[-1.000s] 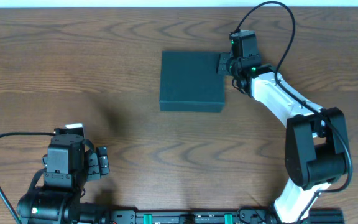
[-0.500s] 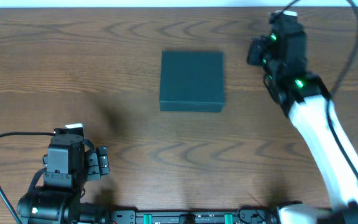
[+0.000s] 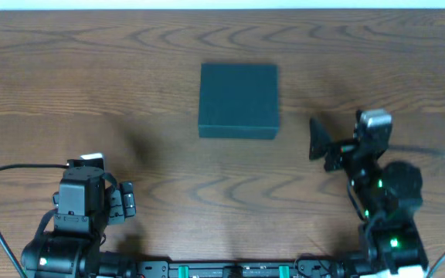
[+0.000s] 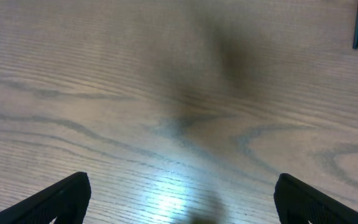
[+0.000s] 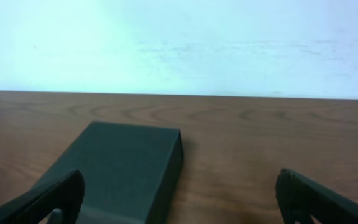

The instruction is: Pack container

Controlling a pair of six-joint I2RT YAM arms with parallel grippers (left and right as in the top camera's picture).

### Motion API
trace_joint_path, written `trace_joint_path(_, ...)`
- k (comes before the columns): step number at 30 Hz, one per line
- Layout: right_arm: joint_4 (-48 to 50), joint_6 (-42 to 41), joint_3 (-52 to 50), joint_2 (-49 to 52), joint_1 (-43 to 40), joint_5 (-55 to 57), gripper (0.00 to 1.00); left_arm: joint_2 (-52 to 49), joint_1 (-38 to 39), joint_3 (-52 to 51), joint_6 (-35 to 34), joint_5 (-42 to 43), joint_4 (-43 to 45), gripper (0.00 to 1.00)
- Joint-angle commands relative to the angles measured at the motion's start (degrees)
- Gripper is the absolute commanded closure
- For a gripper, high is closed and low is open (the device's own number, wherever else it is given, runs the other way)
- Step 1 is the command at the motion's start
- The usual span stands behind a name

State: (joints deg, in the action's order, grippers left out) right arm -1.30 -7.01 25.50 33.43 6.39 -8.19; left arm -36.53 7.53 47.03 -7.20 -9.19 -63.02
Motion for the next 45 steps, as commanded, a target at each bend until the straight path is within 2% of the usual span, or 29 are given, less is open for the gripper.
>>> trace_joint_path(1, 1.42, 2.4, -4.57, -4.2, -3.45, -5.01, 0.01, 0.24, -0.33, -0.15, 0.81, -0.15, -0.2, 0.05)
trace_joint_path(6, 3.13, 1.27, -10.05, -9.4, -10.6, -9.27, 0.01, 0.24, -0.33, -0.15, 0.81, -0.15, -0.2, 0.05)
trace_joint_path(12, 14.32, 0.94, -17.88, -14.8, -10.34, -9.38, 0.01, 0.24, -0.33, -0.15, 0.81, -0.15, -0.2, 0.05)
trace_joint_path(19, 29.05, -0.22, -24.22, -16.33, -8.63, -10.69, 0.01, 0.24, -0.33, -0.15, 0.81, -0.15, -0.2, 0.05)
trace_joint_path(24, 30.75, -0.22, -25.2, -16.83, -8.24, -9.27, 0.01, 0.24, -0.33, -0.15, 0.81, -0.15, -0.22, 0.05)
trace_joint_path(27, 28.24, -0.24, -25.2, -20.37, -8.17, -3.85, 0.01, 0.24, -0.33, -0.15, 0.81, -0.15, -0.2, 0.05)
trace_joint_path(30, 24.33, -0.24, -25.2, -24.3, -8.17, -3.17, 0.01, 0.24, -0.33, -0.15, 0.79, -0.15, -0.2, 0.05)
trace_joint_path(38, 3.69, -0.24, -25.2, -31.89, -4.85, 1.33, 0.01, 0.24, -0.33, -0.15, 0.81, -0.15, -0.2, 0.05)
trace_joint_path(45, -2.6, -0.17, -25.2, -33.16, -4.26, 5.33, 0.01, 0.24, -0.33, -0.15, 0.79, -0.15, -0.22, 0.05)
